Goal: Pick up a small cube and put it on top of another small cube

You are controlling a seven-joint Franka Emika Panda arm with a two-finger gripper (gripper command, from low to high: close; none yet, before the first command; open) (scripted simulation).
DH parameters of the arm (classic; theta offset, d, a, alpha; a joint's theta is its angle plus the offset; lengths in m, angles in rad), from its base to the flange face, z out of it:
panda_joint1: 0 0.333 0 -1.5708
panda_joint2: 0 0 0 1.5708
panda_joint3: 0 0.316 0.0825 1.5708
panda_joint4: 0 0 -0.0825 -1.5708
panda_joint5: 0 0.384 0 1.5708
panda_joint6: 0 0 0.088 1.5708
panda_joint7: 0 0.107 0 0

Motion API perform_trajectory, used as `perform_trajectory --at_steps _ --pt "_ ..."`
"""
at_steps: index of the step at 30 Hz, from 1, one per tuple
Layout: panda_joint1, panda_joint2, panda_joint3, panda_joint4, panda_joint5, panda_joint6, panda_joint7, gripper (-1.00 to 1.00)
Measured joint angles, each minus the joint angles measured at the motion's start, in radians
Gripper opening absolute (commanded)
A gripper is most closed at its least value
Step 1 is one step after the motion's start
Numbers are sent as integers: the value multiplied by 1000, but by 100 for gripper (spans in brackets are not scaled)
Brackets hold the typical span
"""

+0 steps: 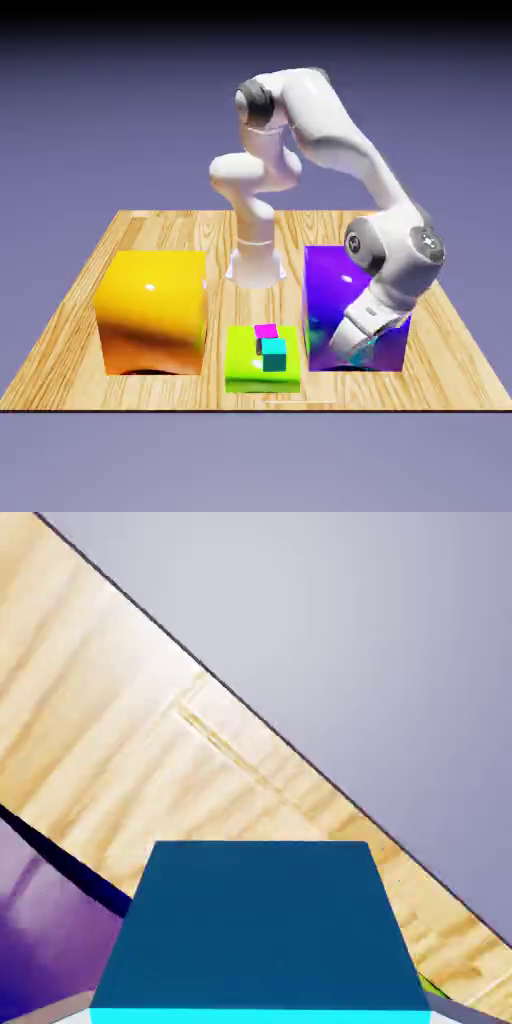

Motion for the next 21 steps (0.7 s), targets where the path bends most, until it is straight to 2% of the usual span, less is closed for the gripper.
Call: perform_trajectory --at_steps 8,10,14,15,17,21 --pt "-192 -290 -108 -289 234 10 220 -100" --pt "-188 -301 -113 -300 243 10 229 -100" --pt "-184 -226 -111 -399 243 184 228 -100" --pt "-184 -224 -111 -402 243 190 228 100" --pt "-184 -224 -111 -402 239 190 230 100" --pt "-189 -299 -113 -304 240 16 230 100"
